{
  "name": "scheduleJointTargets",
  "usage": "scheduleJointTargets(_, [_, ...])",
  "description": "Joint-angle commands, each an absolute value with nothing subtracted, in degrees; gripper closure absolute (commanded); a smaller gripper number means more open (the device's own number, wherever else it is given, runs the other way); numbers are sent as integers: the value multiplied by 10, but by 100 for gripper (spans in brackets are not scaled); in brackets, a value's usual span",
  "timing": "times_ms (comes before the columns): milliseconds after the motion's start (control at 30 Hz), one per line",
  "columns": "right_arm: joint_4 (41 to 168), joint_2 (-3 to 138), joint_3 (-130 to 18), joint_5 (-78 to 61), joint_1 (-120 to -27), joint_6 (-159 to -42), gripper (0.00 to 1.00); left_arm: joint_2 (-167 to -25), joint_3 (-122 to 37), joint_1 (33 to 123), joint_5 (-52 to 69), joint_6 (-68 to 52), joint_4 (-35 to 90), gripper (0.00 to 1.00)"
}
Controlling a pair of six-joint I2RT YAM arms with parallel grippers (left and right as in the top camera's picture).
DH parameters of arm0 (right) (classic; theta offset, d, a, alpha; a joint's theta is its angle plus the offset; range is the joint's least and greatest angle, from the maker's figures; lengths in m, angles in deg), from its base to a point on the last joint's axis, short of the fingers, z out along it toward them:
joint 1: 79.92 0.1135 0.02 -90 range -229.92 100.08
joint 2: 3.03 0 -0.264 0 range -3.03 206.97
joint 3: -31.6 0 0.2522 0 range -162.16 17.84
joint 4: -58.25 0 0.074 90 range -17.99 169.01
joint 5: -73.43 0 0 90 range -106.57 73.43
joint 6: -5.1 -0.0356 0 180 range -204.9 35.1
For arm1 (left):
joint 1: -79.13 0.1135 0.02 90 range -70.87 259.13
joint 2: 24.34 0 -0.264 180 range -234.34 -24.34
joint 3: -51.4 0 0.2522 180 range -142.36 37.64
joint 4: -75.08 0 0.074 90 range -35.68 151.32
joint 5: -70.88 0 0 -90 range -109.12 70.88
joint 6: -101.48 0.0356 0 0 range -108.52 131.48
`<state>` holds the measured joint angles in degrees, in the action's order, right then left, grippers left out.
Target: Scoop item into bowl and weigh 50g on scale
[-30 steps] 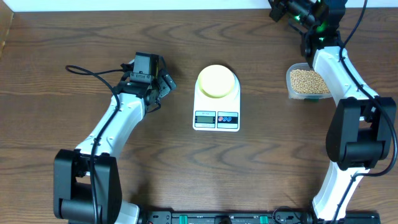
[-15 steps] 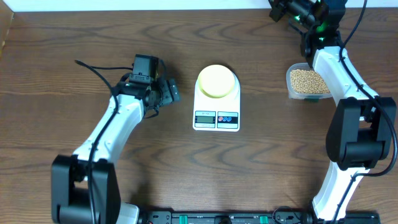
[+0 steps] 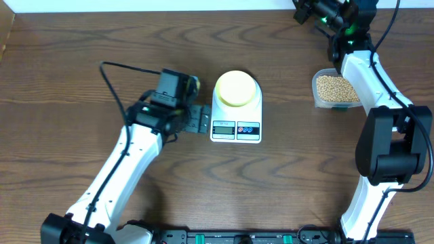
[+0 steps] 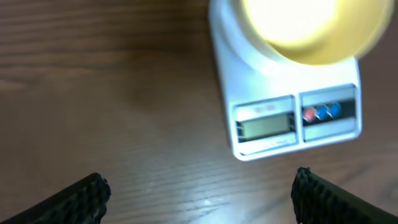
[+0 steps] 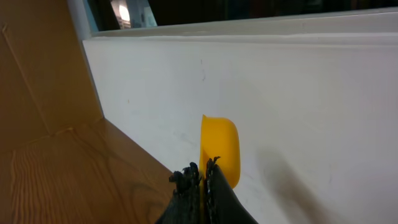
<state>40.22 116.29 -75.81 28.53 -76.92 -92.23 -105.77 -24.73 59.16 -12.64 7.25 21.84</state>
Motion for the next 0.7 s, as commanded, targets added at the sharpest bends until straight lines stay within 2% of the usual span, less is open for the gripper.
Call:
scheduleJointTargets(0, [403, 1167, -770, 280, -774, -916, 99, -1056, -252, 557, -121, 111, 217, 5])
scheduleJointTargets(200, [403, 1167, -770, 280, -774, -916, 99, -1056, -252, 507, -171, 134, 217, 5])
scheduleJointTargets(333, [406, 1167, -770, 280, -774, -916, 99, -1064, -252, 492, -173, 169, 230, 5])
scheduleJointTargets(667, [423, 1167, -770, 280, -774, -916, 99, -1123, -252, 467, -172, 168, 281, 5])
